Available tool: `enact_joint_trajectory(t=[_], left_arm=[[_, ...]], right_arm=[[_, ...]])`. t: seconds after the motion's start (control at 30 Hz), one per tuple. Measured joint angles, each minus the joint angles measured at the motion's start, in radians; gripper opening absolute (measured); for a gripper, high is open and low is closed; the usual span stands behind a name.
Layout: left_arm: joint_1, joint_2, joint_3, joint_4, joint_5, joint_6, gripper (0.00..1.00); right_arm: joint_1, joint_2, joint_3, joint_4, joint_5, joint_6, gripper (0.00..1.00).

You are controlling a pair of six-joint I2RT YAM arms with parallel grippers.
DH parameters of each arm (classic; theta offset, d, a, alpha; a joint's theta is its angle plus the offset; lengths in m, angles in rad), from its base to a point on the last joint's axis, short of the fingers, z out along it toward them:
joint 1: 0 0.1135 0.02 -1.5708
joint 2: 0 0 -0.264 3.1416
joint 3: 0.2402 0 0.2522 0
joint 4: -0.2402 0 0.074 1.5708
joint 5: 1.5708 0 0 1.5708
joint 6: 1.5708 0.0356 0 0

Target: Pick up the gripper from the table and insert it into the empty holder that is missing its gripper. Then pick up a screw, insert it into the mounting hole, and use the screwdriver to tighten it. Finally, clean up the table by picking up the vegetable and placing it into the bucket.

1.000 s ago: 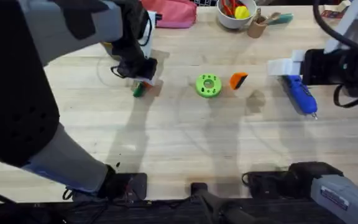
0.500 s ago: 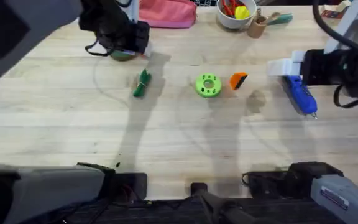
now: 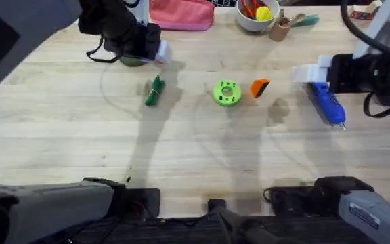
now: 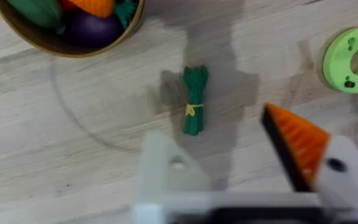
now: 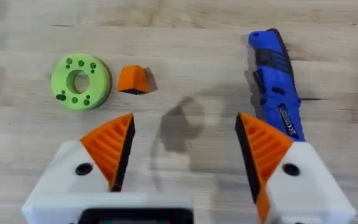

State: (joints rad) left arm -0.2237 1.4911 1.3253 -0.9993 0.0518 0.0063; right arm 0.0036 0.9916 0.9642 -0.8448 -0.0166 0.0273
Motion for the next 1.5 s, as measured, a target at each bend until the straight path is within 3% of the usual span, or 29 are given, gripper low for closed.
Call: enact_joint_trajectory(t=[0.1,0.13,0.47,0.63,0.8,0.9,1.3,1.4,1.5], left_arm=[[0.0,0.0,0.0,-0.005,0.0,-0.001,0.929],[0.0,0.0,0.0,-0.009,0.0,-0.006,0.971],[0.0,0.0,0.0,-0.016,0.0,-0.007,0.985],[0.0,0.0,0.0,-0.125,0.0,-0.007,0.985],[0.0,0.0,0.0,-0.107,0.0,0.02,0.985],[0.0,-0.011,0.0,-0.04,0.0,0.056,0.985],[0.005,-0.395,-0.001,0.025,-0.047,0.095,0.986],[0.026,-0.48,-0.035,0.139,-0.043,0.098,0.985],[0.074,-0.572,-0.144,0.314,-0.009,0.099,0.985]], right_arm=[[0.0,0.0,0.0,-0.001,0.0,0.0,0.926],[0.0,0.0,0.0,-0.002,0.0,0.0,0.926],[0.0,0.0,0.0,-0.005,0.0,0.003,0.926],[0.0,0.0,0.0,-0.005,0.0,0.003,0.925],[0.0,0.0,0.0,-0.006,0.0,0.003,0.925],[0.0,0.0,0.0,-0.006,0.0,0.003,0.925],[0.0,0.0,0.0,-0.006,0.0,0.003,0.926],[0.0,0.0,0.0,-0.006,0.0,0.003,0.926],[0.0,0.0,0.0,-0.006,0.0,0.003,0.926]])
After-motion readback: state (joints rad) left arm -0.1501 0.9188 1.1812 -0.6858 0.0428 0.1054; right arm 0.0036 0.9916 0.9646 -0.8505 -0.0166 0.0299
